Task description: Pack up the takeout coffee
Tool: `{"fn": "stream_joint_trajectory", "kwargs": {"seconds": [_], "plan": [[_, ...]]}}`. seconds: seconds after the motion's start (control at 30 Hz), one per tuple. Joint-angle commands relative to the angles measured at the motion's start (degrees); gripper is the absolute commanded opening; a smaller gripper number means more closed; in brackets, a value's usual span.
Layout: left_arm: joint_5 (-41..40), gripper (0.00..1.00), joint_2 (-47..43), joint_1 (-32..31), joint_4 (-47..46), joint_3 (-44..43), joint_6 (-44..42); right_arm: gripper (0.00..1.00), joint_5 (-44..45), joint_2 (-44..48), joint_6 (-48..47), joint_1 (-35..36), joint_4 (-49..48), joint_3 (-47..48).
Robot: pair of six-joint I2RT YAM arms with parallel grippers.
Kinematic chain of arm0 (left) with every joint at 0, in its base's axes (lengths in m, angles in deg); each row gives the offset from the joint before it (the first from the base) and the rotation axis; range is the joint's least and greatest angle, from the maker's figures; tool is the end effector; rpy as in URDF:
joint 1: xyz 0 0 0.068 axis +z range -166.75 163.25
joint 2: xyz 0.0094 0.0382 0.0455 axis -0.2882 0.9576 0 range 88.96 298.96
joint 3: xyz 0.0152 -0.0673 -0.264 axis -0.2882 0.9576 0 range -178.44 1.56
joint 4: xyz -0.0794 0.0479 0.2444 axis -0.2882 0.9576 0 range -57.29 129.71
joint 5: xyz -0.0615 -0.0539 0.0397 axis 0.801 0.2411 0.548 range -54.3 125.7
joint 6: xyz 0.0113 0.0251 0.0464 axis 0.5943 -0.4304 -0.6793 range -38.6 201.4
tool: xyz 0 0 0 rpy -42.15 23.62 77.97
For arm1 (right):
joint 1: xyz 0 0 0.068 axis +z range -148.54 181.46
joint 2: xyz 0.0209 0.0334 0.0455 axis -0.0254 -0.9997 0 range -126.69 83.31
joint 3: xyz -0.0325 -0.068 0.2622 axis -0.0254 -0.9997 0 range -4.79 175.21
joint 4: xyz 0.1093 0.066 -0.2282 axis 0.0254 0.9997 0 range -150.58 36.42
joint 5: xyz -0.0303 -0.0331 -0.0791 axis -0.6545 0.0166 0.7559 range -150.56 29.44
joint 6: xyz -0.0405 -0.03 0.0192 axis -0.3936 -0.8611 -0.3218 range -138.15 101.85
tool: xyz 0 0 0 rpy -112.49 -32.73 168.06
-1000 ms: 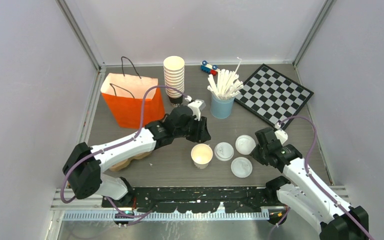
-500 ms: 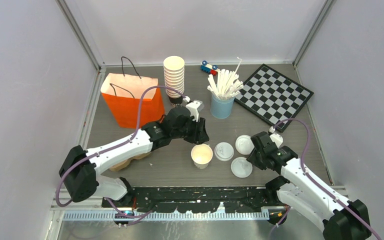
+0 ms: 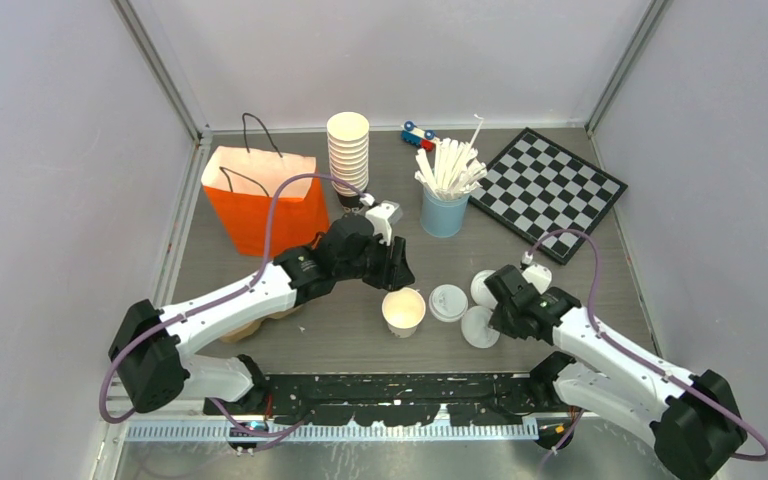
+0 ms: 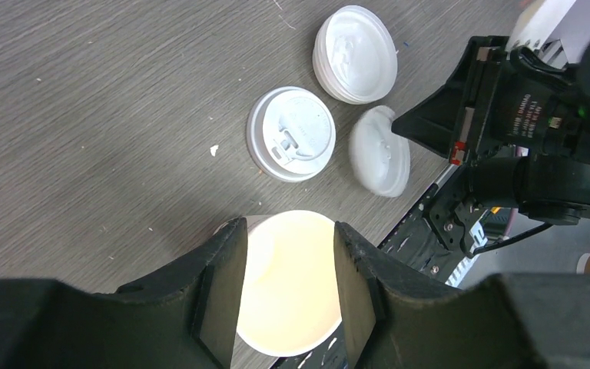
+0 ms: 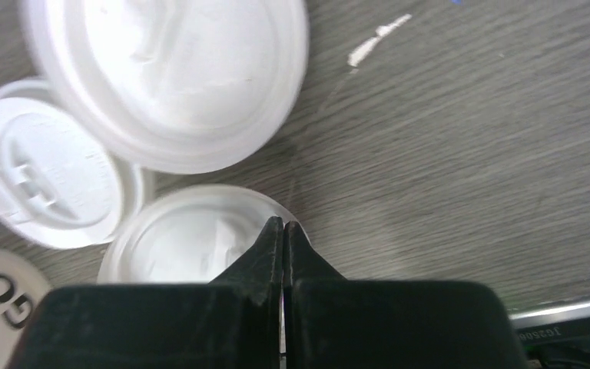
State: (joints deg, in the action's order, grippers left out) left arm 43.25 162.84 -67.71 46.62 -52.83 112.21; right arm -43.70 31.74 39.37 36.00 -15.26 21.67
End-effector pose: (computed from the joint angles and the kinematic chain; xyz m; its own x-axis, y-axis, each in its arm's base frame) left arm 0.1783 -0.2274 0.2818 -0.7275 0.0912 -0.6800 0.5431 0.6821 -0.4896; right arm 0.1208 0.0706 0.1688 -0.8071 0.4245 -0.4104 0.4063 0.9036 0.1357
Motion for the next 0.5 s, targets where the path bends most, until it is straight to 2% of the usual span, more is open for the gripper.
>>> {"fn": "stream_joint_trajectory", "kwargs": {"seconds": [0.0,0.23,0.27,0.33,0.4,0.47], "plan": [[-0.38,0.47,-1.54,0.25,0.39,-0.06,-0.8,0.0,1.71,4.8,1.58,1.61,-1.89,3.04],[-0.46,0.47,-0.61,0.24,0.41,-0.59,-0.24,0.0,3.93,8.17,1.03,1.59,-1.87,3.04],[-0.5,0.47,-0.63,0.25,0.56,-0.62,-0.26,0.06,3.73,7.83,1.21,1.61,-1.7,2.81],[-0.59,0.47,-0.82,0.2,0.82,-0.55,-0.25,0.28,4.02,6.75,2.05,1.62,-0.76,2.4],[-0.76,0.47,-1.16,0.25,0.77,-0.24,-0.3,0.37,4.8,5.49,2.37,1.63,0.19,2.29],[-0.95,0.47,-1.39,0.25,0.66,0.05,-0.29,0.39,5.0,4.66,2.24,1.6,0.36,2.35]]}}
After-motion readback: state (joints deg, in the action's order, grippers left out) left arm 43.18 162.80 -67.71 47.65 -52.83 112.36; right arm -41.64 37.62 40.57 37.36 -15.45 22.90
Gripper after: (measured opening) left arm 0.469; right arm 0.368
